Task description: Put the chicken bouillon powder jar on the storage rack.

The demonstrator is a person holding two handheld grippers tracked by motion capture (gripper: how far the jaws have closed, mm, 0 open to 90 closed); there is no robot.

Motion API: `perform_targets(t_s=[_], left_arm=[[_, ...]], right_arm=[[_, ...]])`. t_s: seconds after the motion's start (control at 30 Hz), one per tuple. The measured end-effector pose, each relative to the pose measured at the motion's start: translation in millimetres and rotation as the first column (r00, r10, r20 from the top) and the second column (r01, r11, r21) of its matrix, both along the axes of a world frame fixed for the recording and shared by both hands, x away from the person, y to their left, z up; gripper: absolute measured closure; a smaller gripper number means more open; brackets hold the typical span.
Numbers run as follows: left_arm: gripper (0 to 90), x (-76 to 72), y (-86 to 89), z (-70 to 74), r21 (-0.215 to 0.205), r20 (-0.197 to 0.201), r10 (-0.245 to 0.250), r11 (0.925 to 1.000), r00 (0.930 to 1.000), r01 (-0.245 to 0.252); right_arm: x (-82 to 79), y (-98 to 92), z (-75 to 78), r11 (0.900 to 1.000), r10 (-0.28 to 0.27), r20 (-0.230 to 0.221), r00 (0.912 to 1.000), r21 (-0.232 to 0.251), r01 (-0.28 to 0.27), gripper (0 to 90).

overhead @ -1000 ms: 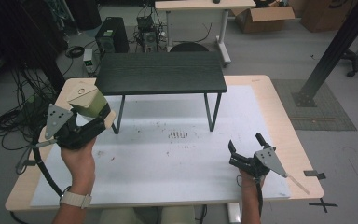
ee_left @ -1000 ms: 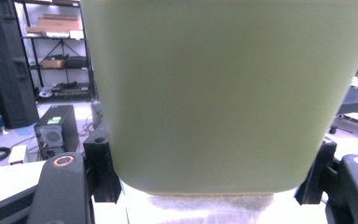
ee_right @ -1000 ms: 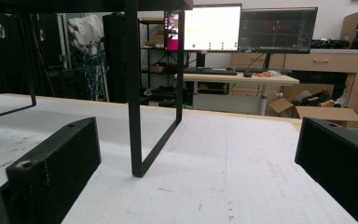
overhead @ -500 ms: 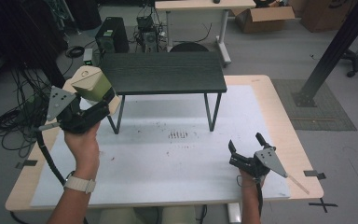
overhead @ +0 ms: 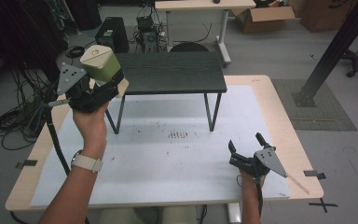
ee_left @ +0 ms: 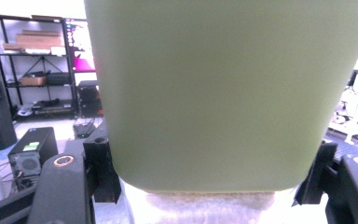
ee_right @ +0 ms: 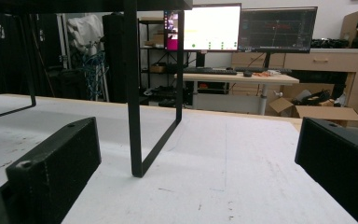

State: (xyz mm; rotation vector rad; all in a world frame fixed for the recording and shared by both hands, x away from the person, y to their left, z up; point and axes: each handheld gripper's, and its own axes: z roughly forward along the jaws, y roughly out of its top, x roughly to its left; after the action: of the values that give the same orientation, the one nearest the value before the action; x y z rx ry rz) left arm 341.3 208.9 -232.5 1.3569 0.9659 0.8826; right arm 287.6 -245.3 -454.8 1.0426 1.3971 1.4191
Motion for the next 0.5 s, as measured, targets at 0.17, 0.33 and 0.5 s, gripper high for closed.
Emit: perform_targets(t_s=[0.17, 0.33, 0.5], left_arm=[[29.5, 16.6, -5.0, 2.0, -0.014, -0.011, -0.01, 0.9999, 0.9999, 0.01], [29.5, 34.1, -10.2, 3.3, -0.028, -0.031, -0.014, 0.9995, 0.9994, 0.013], [29.5, 50.8, -13.9, 2.0, -0.042, -0.063, -0.014, 0.9991, 0.9979, 0.011]], right_arm=[[0.0, 0.0, 0.0, 1.0, 0.0, 0.0, 1.0, 0.0, 0.0, 0.0], [0.1, 0.1, 0.0, 1.0, 0.0, -0.001, 1.0, 0.0, 0.0, 0.0], [0.1, 0.0, 0.1, 1.0, 0.0, -0.003, 1.0, 0.0, 0.0, 0.0]])
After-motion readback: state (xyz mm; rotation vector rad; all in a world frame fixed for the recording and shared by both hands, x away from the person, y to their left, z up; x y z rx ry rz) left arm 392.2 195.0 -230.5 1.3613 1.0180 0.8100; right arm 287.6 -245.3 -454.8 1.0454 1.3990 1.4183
